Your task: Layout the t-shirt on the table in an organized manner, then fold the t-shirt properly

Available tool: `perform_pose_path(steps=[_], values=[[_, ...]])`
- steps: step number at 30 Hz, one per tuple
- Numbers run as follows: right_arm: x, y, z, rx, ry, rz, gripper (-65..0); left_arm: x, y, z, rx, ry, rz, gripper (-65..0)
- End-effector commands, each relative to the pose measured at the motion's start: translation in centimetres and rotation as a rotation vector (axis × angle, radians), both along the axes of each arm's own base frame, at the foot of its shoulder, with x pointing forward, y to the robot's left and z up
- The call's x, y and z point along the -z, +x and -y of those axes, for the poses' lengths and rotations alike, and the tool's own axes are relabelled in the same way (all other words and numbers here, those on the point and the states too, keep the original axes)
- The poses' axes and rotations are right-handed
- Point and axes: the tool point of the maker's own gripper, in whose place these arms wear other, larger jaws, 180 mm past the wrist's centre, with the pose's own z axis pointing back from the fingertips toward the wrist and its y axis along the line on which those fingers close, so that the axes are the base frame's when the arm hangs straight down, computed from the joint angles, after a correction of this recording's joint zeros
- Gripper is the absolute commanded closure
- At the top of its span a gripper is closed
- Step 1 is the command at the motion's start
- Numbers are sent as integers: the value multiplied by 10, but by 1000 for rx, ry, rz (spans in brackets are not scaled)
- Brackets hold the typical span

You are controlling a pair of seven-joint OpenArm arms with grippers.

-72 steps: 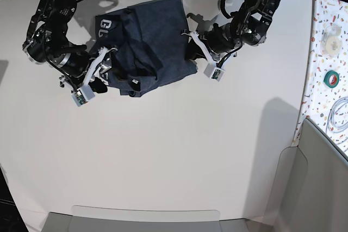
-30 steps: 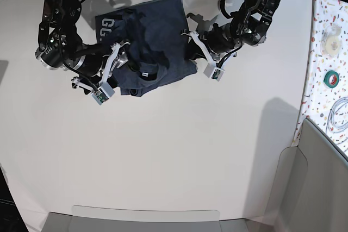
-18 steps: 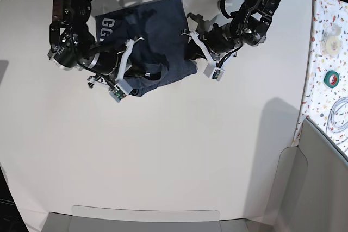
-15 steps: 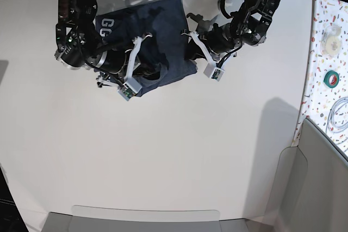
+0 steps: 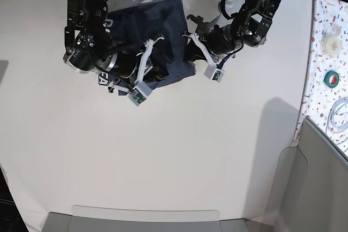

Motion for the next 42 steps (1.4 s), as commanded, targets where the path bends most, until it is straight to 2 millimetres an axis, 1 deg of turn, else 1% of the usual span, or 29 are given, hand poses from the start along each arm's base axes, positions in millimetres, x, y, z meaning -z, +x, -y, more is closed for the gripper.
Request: perform_pose_path(steps=[1,3,4,5,7,9,10,11,12,14,15,16,19,21,23,26,28,29,31,33,36,38,42], values=[[-24,12,7,44,54,75,-104,53,-61,-52,32,290,-257,-21],[-32,21,32,146,112,83,-139,53,-61,-52,32,290,-257,-21],[-36,25,47,203,141,87,-145,53,-61,-52,32,288,-257,-21],[-37,28,66,272,170,87,-145,53,-61,-52,32,288,-257,-21],[-34,26,103,395,190,83,-145,53,-61,-52,32,288,-257,-21],[-28,20,143,523,175,73,-144,53,-61,-52,32,288,-257,-21],[-24,16,158,570,167,65,-142,53,-61,-52,32,288,-257,-21],[-19,8,177,625,144,52,-131,53,-61,-52,32,288,-257,-21],[-11,1,190,659,126,31,-106,53,-61,-52,32,288,-257,-21],[7,-10,204,693,73,-26,-24,53,-61,-52,32,288,-258,-21],[19,-18,212,709,35,-66,0,53,-61,-52,32,288,-258,-21],[34,-27,219,728,-9,-114,0,53,-61,-50,32,285,-258,-21],[66,-49,233,778,-121,-224,0,53,-62,-46,31,277,-260,-21],[80,-57,230,795,-143,-255,0,54,-62,-46,31,277,-261,-21],[84,-59,224,805,-137,-244,0,54,-62,-46,31,277,-261,-21],[85,-51,200,743,-112,-229,0,54,-62,-46,31,277,-261,-21],[83,-47,189,709,-104,-222,0,54,-63,-46,31,277,-263,-21],[84,-45,178,684,-93,-223,0,54,-63,-46,31,277,-263,-21],[79,-40,162,644,-81,-208,0,54,-63,-46,31,277,-263,-21],[74,-40,149,609,-78,-192,0,54,-63,-46,31,277,-263,-21],[62,-36,126,534,-76,-151,0,54,-63,-46,31,277,-263,-21],[57,-36,115,499,-74,-135,0,54,-63,-46,31,277,-263,-21],[55,-36,95,430,-69,-128,0,53,-62,-45,31,275,-260,-21]])
